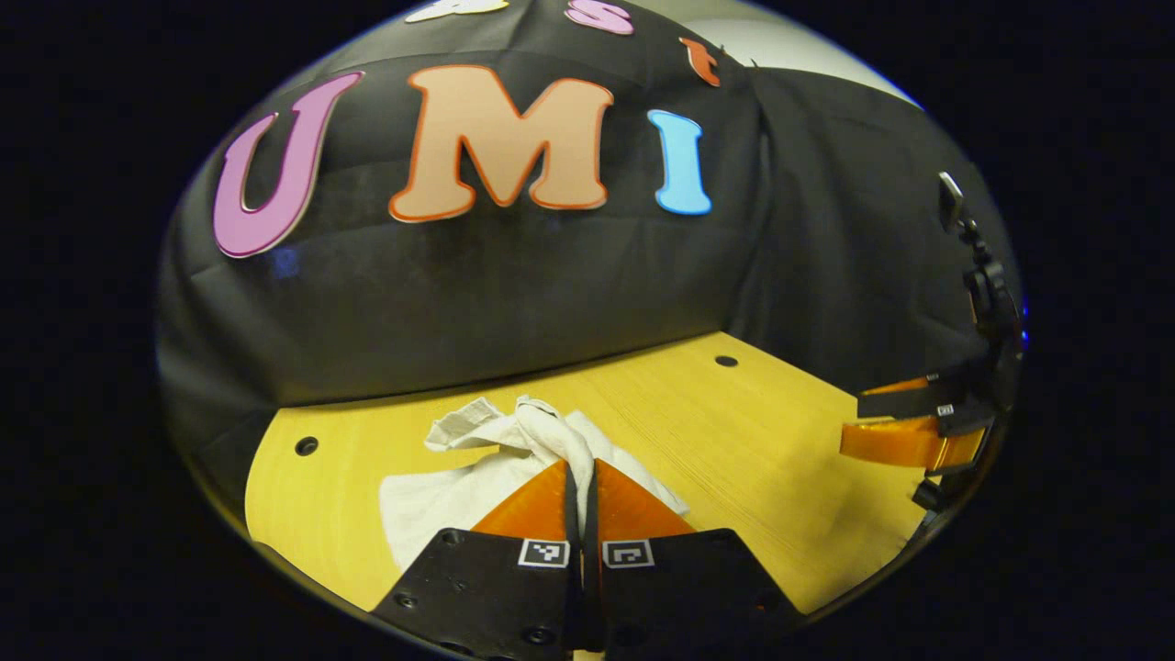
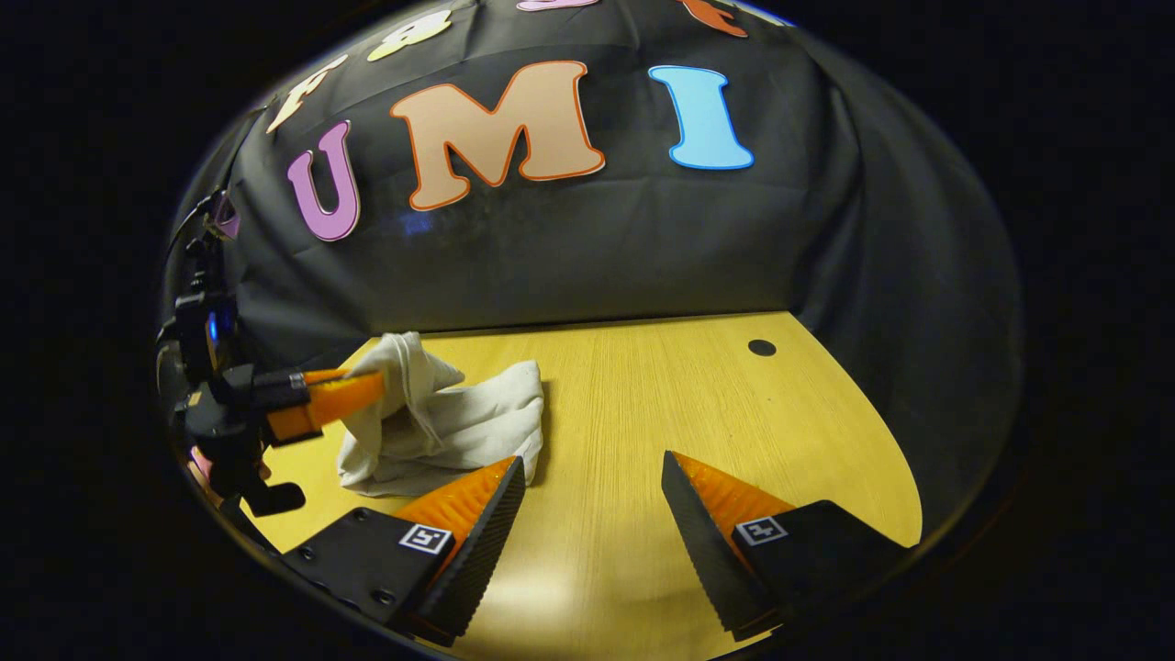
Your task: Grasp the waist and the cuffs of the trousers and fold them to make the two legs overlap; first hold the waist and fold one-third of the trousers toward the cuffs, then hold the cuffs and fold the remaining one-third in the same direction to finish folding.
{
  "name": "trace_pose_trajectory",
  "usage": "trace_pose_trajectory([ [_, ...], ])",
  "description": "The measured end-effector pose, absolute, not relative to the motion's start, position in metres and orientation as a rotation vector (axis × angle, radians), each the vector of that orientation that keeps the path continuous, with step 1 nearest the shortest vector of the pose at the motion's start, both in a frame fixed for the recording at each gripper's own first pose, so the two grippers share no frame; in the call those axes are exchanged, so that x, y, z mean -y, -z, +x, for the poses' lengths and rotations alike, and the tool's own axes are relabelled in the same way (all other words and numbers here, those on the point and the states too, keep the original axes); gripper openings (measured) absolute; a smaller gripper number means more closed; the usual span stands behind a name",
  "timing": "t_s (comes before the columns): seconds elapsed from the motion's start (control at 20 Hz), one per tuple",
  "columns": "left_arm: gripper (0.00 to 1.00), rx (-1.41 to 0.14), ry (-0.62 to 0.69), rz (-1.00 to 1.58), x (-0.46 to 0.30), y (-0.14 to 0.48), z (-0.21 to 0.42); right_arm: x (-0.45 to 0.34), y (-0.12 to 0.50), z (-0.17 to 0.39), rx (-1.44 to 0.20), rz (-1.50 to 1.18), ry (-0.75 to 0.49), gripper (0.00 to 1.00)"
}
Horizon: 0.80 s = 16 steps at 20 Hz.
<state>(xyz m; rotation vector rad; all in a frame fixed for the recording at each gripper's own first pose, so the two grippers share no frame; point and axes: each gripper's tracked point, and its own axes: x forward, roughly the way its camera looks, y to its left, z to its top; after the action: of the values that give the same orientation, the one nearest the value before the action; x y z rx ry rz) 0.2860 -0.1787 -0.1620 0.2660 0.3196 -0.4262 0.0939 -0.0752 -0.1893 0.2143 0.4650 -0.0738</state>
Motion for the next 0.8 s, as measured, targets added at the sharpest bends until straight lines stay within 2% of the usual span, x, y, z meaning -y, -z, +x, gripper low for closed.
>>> trace_pose_trajectory([
  [0.15,0.00,-0.403,0.438,0.288,0.188,0.202,0.276,0.077,0.190,0.092,-0.467,0.217,0.065,0.96],
  [0.2,0.02,-0.425,0.440,0.286,0.188,0.210,0.277,0.076,0.191,0.092,-0.467,0.217,0.062,0.92],
  [0.25,0.03,-0.441,0.440,0.277,0.192,0.220,0.274,0.075,0.191,0.092,-0.467,0.217,0.058,0.92],
  [0.3,0.08,-0.456,0.441,0.263,0.196,0.225,0.272,0.074,0.190,0.092,-0.467,0.217,0.052,0.97],
  [0.45,0.20,-0.479,0.435,0.212,0.199,0.232,0.270,0.069,0.188,0.091,-0.464,0.221,0.039,0.97],
  [0.65,0.99,-0.447,0.366,0.197,0.180,0.219,0.265,0.056,0.174,0.091,-0.415,0.221,0.017,0.97],
  [0.8,0.95,-0.421,0.330,0.168,0.164,0.205,0.255,0.047,0.166,0.090,-0.388,0.195,0.004,0.96],
])
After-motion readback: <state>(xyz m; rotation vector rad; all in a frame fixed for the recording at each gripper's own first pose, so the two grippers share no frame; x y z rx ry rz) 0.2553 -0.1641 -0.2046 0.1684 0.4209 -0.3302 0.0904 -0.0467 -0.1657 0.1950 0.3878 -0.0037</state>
